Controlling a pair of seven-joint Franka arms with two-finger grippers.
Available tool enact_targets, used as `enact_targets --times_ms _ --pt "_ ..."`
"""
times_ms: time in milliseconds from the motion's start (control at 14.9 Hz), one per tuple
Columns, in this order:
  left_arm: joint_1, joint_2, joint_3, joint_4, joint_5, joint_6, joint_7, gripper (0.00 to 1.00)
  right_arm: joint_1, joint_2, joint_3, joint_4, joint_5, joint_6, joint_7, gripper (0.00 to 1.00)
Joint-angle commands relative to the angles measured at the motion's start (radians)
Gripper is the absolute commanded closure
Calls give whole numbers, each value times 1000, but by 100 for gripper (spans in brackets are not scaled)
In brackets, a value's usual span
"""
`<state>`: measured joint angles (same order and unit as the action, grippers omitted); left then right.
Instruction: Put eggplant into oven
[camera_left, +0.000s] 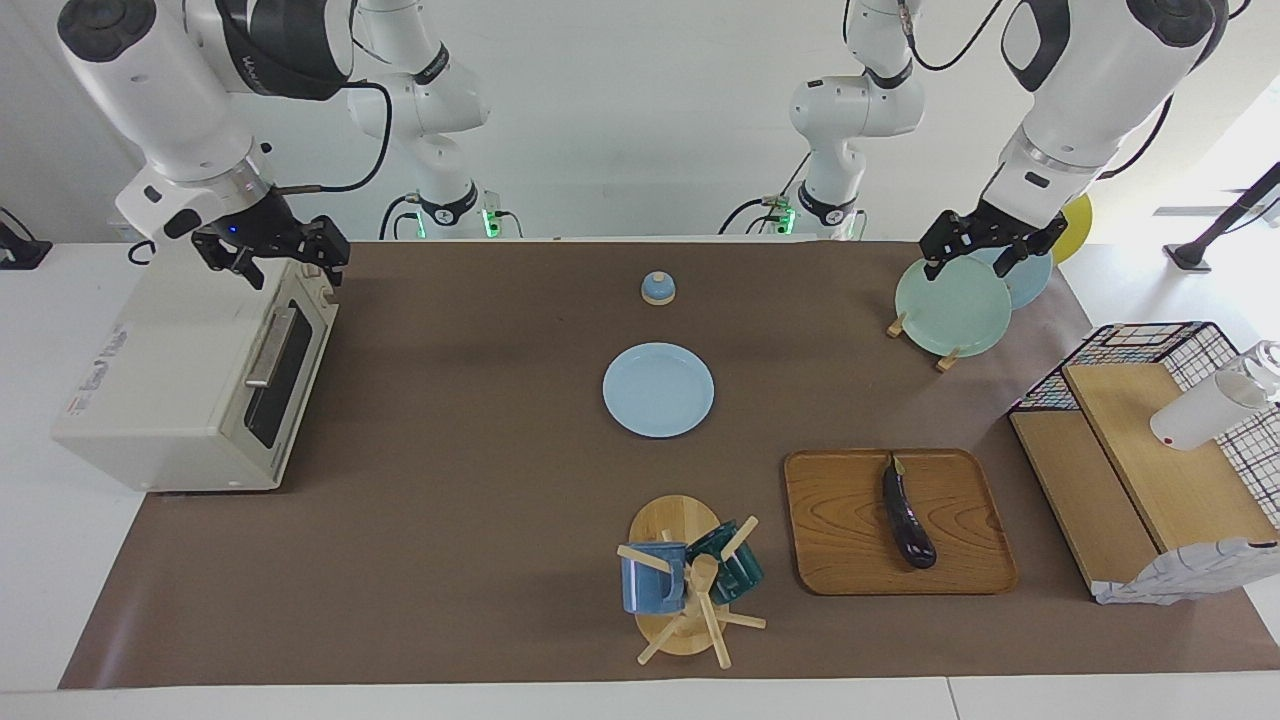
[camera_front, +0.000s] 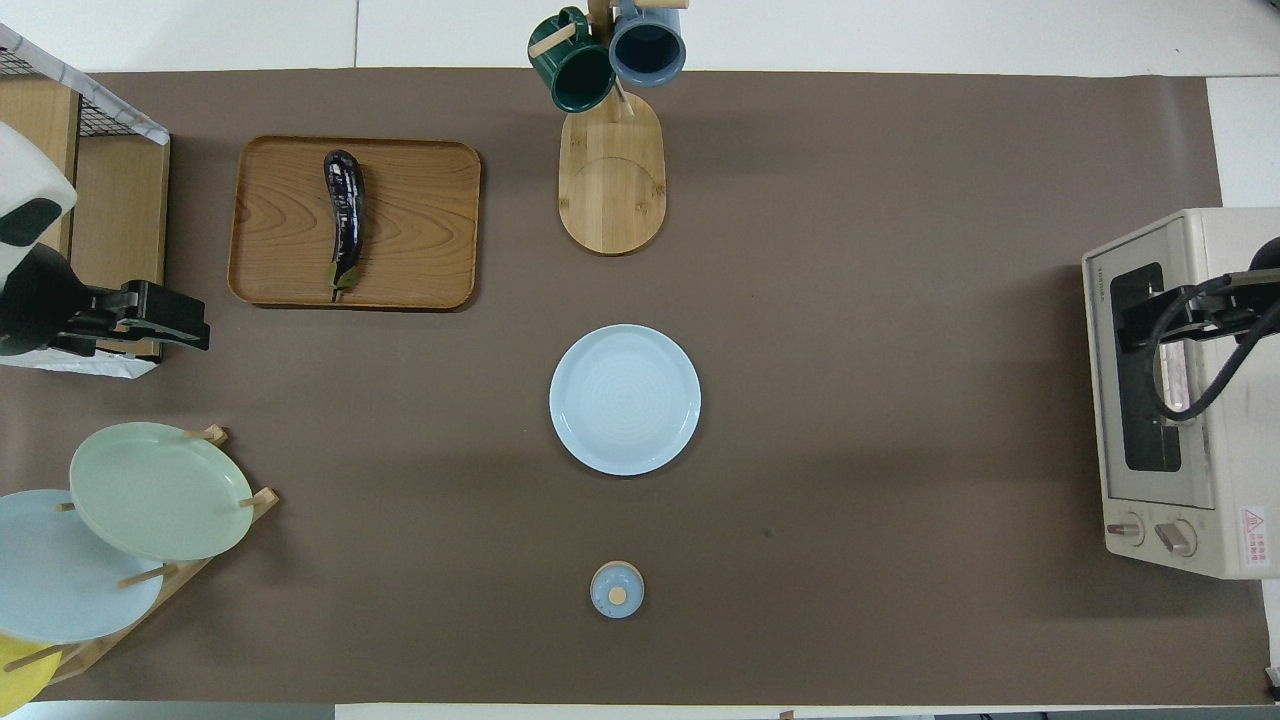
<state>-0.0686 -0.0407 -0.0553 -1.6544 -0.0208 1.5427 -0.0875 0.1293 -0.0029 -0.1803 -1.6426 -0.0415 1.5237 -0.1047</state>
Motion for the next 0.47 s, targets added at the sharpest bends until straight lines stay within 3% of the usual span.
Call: enact_targets --times_ms 0,402 --pt "-11 -4 5 -8 -8 17 -15 0 0 -12 -1 -13 25 15 16 0" --pt "-8 -5 5 -10 -16 19 -12 0 1 -19 1 -20 26 33 16 0"
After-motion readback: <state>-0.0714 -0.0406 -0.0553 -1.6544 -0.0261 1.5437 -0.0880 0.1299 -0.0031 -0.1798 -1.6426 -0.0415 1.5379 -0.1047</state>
